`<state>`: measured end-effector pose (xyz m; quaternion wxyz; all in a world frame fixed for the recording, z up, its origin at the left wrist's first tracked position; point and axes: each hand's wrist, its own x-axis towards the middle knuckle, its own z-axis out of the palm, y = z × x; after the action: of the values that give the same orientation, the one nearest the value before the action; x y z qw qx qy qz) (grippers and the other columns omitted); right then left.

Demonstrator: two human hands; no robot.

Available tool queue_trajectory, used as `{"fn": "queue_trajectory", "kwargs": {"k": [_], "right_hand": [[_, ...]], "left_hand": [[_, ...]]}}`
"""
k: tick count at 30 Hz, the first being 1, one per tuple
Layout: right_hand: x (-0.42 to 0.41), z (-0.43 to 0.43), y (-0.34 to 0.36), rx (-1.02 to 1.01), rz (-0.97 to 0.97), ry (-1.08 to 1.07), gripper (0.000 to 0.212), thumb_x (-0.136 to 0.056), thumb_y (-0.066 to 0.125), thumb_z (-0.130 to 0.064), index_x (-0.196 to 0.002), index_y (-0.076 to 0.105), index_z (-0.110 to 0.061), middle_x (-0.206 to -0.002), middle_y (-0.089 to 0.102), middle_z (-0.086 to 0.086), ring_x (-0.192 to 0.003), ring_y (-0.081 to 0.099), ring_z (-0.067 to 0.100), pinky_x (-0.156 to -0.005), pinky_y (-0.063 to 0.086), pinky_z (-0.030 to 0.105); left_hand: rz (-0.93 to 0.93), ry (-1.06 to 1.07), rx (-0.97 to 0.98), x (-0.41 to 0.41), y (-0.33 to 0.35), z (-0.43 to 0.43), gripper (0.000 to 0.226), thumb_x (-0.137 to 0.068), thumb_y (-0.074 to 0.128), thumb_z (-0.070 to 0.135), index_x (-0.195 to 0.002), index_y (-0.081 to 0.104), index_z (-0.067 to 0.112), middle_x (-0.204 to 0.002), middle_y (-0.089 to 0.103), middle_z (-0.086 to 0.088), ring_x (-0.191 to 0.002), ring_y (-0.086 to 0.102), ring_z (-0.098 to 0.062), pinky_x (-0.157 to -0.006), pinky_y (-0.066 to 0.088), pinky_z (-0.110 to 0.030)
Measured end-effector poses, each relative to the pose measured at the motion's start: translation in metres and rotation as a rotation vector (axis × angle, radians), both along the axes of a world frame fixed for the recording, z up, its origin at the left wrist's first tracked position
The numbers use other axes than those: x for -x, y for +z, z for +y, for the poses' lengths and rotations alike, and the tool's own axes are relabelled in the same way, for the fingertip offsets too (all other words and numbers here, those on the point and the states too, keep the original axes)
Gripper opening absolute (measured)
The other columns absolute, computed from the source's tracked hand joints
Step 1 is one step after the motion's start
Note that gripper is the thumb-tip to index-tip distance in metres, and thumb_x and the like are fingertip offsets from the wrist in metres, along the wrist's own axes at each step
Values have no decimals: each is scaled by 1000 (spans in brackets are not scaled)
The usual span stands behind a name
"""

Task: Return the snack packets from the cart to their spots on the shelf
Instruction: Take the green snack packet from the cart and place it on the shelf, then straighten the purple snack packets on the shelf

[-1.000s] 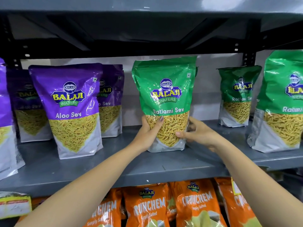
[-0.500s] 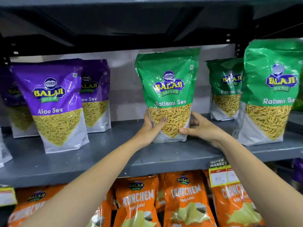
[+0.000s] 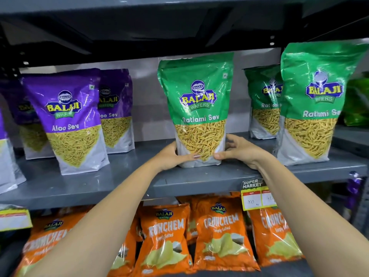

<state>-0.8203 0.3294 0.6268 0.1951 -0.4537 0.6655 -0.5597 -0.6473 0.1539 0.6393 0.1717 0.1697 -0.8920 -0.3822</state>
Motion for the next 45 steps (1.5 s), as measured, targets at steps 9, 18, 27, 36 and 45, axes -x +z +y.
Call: {"fn": "queue_trajectory", "kwargs": {"k": [9, 18, 27, 36, 45], "right_hand": [[4, 8, 5, -109, 9, 181, 96, -51, 88, -19, -137, 47, -23, -130, 66, -5, -120, 62, 12, -103, 46, 31], [10, 16, 0, -101, 38, 180, 118, -42, 95, -32, -144, 36, -26, -135, 61, -10, -123, 58, 6, -98, 48, 23], [-43, 56, 22, 512, 1, -322, 39, -96, 48, -1, -133, 49, -12, -82, 68, -11, -67, 66, 0, -58, 56, 16], [-234, -239, 39, 132, 48, 28, 60, -77, 79, -17, -129, 49, -22, -108, 60, -1, -90, 59, 10, -77, 50, 21], [-228, -276, 26, 37, -49, 73, 63, -74, 83, -14, -130, 54, -19, -112, 67, -10, -99, 62, -1, -72, 52, 9]], "left_hand": [[-42, -76, -29, -8, 3, 10, 124, -36, 78, 72, -140, 38, 17, -143, 49, 0, -128, 48, -15, -113, 36, -37], [-54, -160, 61, -10, 6, 19, 79, -78, 70, 38, -141, 30, 12, -144, 42, -2, -114, 36, -4, -93, 30, -16], [826, 337, 206, -176, 18, -81, 28, -76, 69, 34, -101, 65, 23, -101, 66, 1, -92, 64, -10, -77, 50, -19], [789, 492, -84, -206, 13, -200, 32, -90, 58, 16, -115, 39, 12, -114, 50, -3, -102, 51, -13, -92, 39, -29], [535, 198, -309, -205, 17, -185, 34, -99, 30, 35, -130, 30, 20, -113, 41, 11, -109, 40, -4, -87, 32, -17]]}}
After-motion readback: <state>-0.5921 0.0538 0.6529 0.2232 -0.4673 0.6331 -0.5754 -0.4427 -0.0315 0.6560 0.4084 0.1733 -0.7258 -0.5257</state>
